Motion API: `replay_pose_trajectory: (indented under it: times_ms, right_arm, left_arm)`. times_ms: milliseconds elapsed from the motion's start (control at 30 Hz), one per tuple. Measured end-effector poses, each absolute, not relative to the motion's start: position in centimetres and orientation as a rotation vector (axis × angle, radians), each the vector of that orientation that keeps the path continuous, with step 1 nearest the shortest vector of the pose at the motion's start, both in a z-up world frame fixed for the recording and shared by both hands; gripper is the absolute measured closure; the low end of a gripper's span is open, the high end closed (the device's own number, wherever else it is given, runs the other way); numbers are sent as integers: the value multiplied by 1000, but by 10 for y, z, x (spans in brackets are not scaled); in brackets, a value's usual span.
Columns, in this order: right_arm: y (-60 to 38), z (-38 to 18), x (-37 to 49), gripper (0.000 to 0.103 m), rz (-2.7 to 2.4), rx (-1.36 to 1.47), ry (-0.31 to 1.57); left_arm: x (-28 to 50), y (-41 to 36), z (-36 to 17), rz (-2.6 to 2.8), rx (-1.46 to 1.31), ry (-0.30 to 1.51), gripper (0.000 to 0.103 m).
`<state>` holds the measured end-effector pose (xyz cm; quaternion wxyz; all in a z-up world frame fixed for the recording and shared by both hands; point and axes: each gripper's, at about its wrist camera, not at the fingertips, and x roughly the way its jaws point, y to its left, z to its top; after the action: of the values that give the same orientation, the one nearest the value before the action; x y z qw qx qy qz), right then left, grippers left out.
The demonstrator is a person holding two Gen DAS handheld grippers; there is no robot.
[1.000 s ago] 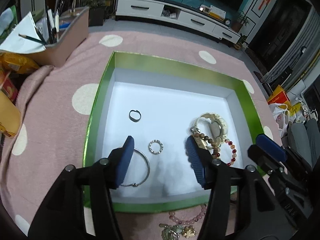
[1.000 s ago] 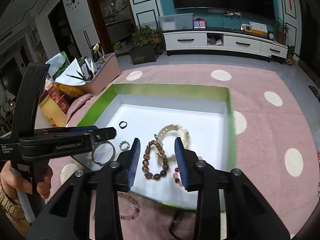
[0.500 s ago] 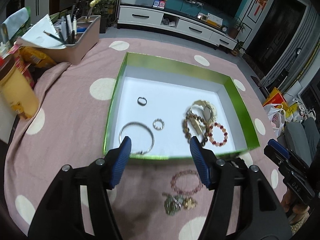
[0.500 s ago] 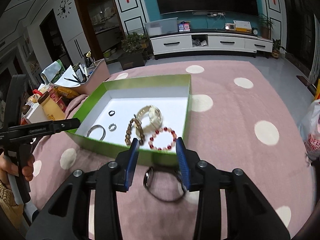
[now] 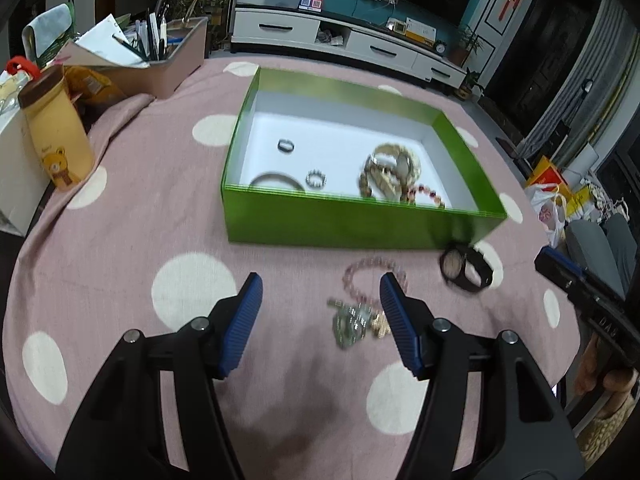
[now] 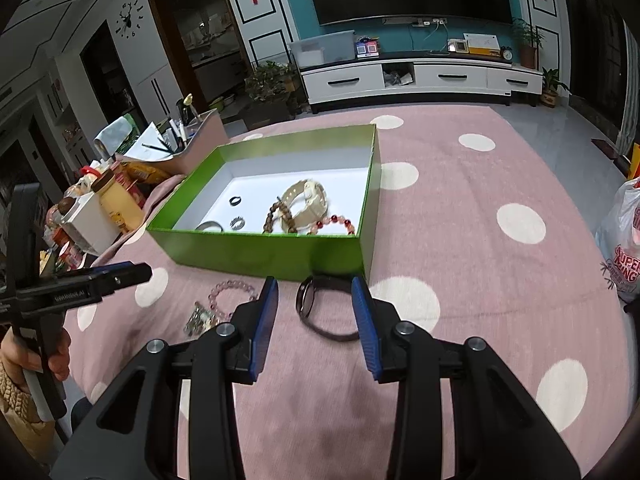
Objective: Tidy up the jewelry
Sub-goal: 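Move both tools out of the box toward the jade charm and flower brooch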
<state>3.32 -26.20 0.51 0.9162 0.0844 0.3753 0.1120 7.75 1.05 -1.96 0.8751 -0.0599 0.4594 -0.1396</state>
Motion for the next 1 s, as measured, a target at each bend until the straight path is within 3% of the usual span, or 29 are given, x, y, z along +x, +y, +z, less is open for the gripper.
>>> replay_pose_trajectory:
  times_ms: [1000]
  right_arm:
    - [-187, -47, 11, 65, 372, 74, 884]
  left_arm:
    - [33, 15, -64, -270, -106, 991, 41]
